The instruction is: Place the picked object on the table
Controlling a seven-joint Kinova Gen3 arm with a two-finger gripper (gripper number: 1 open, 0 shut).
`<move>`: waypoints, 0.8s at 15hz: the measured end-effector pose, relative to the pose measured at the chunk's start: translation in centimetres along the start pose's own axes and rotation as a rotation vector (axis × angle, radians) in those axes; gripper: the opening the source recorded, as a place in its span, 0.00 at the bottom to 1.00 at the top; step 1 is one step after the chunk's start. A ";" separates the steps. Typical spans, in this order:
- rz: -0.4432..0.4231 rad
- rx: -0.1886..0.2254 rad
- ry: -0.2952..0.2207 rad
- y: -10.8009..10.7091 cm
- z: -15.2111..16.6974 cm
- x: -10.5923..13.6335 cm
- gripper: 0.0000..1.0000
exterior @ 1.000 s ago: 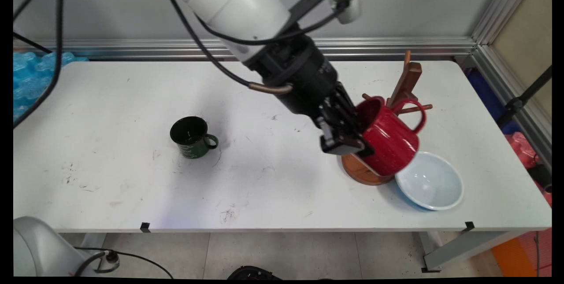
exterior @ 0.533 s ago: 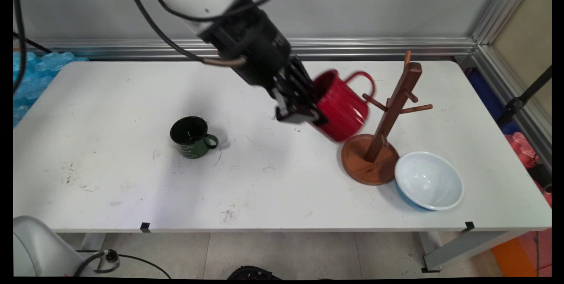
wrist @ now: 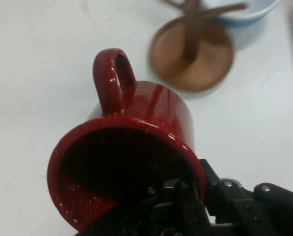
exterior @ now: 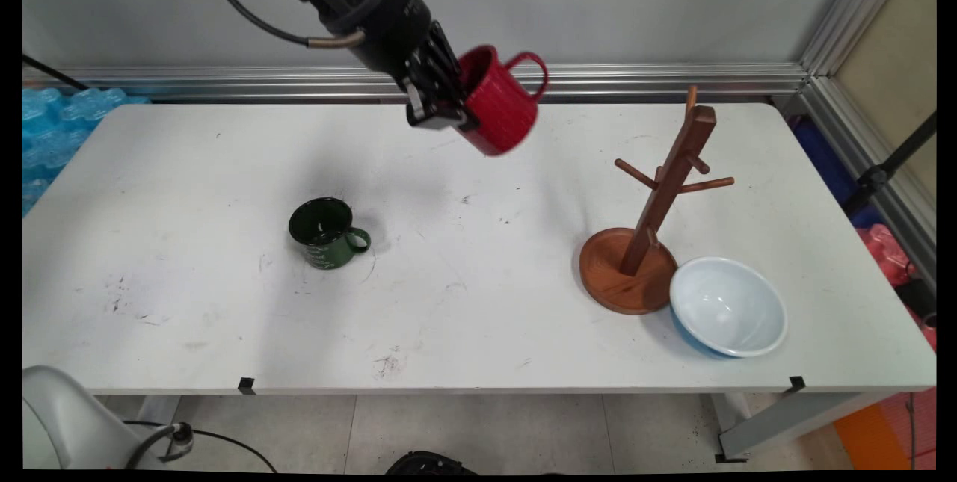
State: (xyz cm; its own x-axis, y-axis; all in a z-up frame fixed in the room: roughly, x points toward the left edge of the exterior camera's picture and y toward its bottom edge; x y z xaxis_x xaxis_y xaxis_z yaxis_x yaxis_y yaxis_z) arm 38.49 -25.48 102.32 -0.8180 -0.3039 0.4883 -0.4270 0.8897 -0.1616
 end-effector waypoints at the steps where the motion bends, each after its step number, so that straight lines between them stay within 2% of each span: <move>1: 0.005 0.023 -0.023 -0.6 0.1 -0.1 0.00; 7: 0.021 0.129 -0.142 -3.3 1.9 -1.0 0.00; 12: 0.040 0.186 -0.249 -4.8 5.1 -2.3 0.00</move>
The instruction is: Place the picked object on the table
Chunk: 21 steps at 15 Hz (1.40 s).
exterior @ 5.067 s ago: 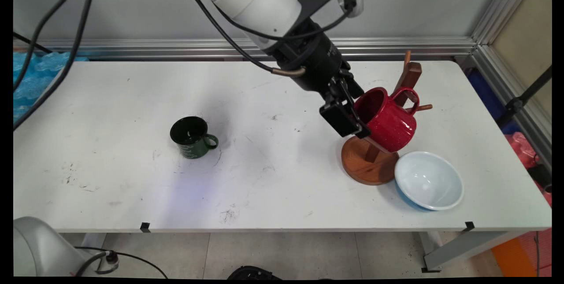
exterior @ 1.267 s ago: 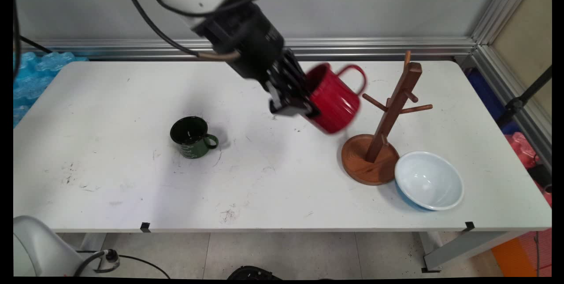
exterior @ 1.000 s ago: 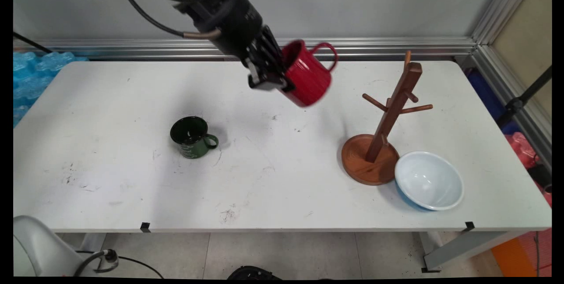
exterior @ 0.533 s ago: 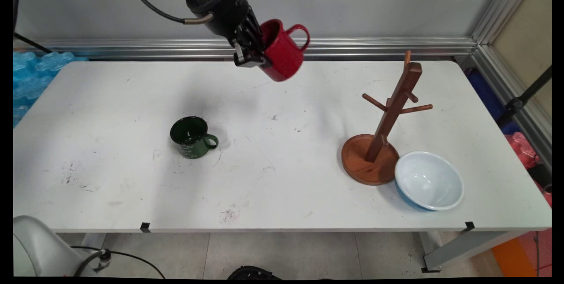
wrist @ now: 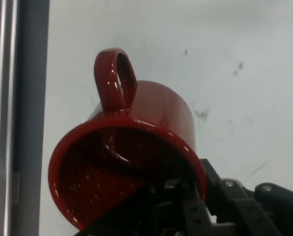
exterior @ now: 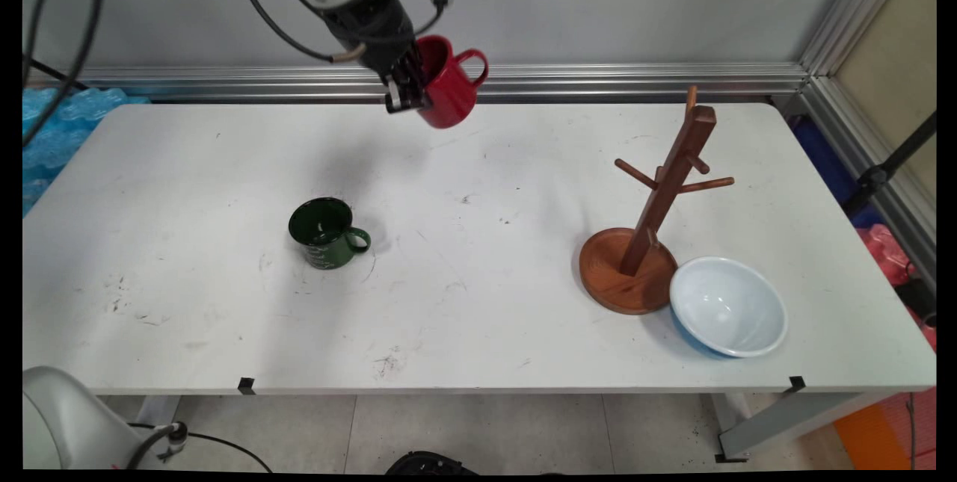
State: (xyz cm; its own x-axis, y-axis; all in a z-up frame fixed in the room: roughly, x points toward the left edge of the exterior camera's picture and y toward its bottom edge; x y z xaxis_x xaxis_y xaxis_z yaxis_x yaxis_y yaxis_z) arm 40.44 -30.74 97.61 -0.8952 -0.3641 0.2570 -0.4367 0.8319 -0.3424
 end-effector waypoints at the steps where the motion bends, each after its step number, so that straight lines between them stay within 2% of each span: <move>1: 0.009 0.007 -0.025 0.1 1.0 -0.1 0.00; 6: 0.040 0.011 -0.124 0.6 5.2 -0.9 0.00; 11: 0.044 -0.008 -0.211 1.4 8.4 -2.2 0.00; 21: 0.048 -0.056 -0.307 3.1 11.7 -3.7 0.00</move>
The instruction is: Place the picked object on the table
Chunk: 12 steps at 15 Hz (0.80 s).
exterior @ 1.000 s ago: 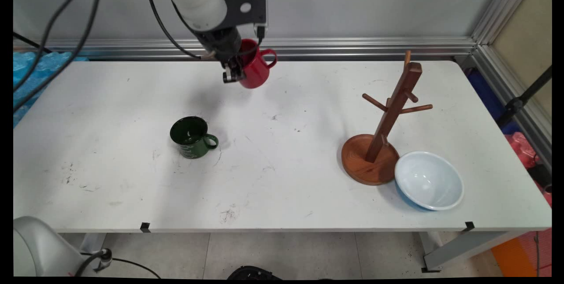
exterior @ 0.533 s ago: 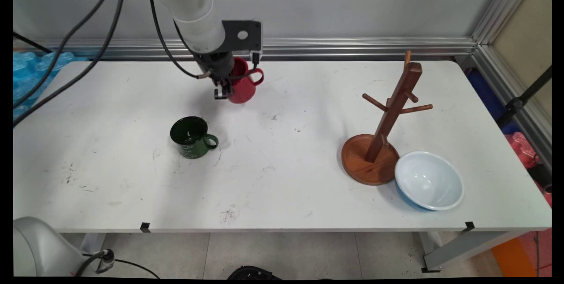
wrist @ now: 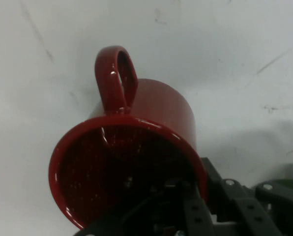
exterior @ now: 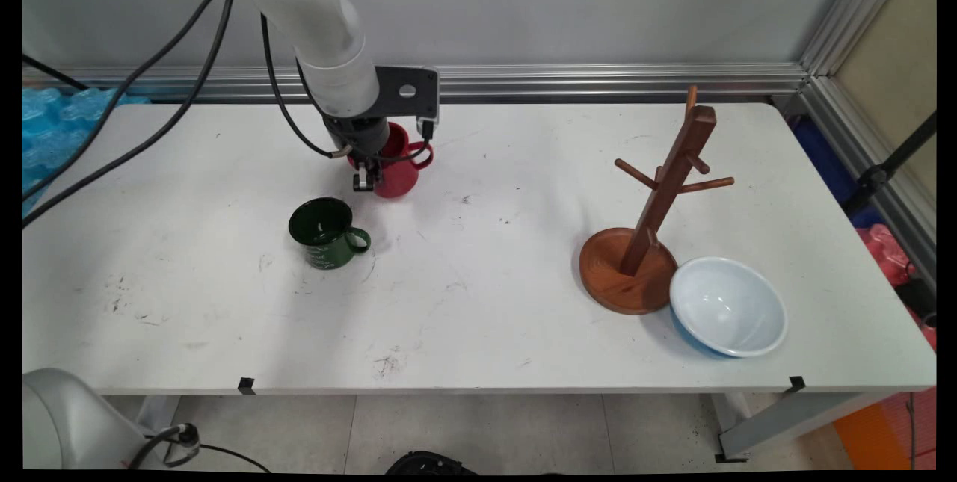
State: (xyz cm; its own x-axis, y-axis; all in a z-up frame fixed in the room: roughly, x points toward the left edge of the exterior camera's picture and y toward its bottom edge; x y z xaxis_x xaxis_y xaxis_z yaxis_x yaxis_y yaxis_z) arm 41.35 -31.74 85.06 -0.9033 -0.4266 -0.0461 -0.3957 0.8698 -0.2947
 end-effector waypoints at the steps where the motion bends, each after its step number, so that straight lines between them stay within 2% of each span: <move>1: -0.001 -0.004 -0.005 0.1 0.2 0.0 0.00; 8: -0.027 -0.036 -0.032 0.6 1.6 -0.2 0.00; 9: -0.028 -0.038 -0.031 0.6 1.6 -0.2 1.00; 12: -0.032 -0.044 -0.030 0.7 1.9 -0.1 1.00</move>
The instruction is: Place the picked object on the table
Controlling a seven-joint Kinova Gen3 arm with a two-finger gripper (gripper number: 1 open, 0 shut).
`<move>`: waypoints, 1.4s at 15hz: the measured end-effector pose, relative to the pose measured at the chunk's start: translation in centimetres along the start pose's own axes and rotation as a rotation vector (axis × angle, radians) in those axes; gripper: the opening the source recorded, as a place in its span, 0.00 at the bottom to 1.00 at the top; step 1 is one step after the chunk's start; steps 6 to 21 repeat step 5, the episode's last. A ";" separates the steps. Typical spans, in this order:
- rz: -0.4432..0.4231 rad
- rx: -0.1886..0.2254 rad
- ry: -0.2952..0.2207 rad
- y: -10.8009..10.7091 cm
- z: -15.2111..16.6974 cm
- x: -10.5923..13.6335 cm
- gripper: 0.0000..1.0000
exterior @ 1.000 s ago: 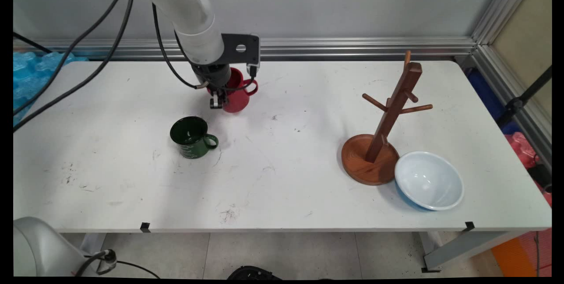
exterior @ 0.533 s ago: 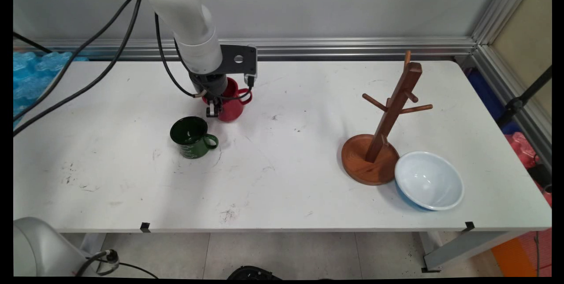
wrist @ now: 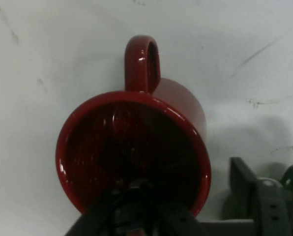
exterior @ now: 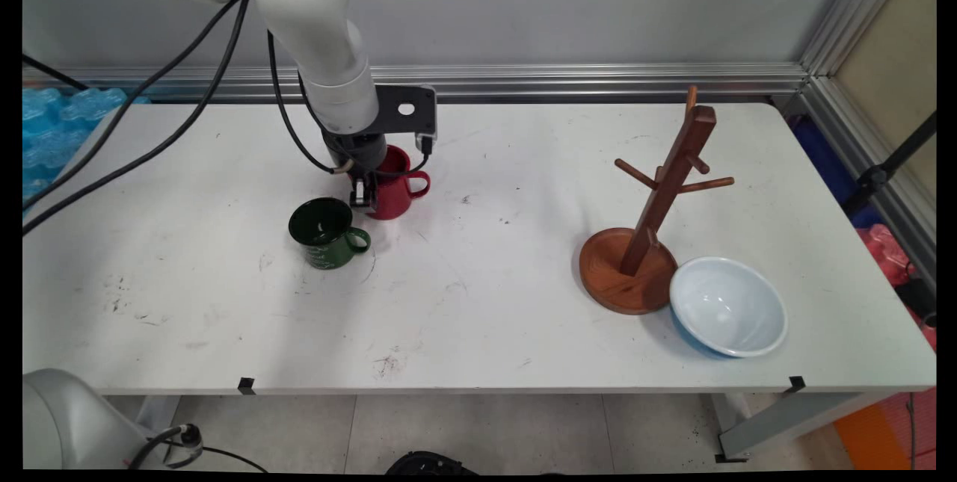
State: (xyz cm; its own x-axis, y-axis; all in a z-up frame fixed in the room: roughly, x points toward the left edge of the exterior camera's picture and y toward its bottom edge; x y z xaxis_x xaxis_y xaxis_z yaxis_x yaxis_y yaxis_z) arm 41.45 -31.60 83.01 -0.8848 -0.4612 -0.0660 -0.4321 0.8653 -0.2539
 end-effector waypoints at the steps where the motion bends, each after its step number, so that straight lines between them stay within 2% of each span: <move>1: -0.001 -0.001 0.000 0.0 0.1 0.0 1.00; 5: 0.002 -0.004 0.015 -0.1 0.3 0.0 1.00; 21: 0.002 -0.004 0.015 -0.1 0.3 0.0 1.00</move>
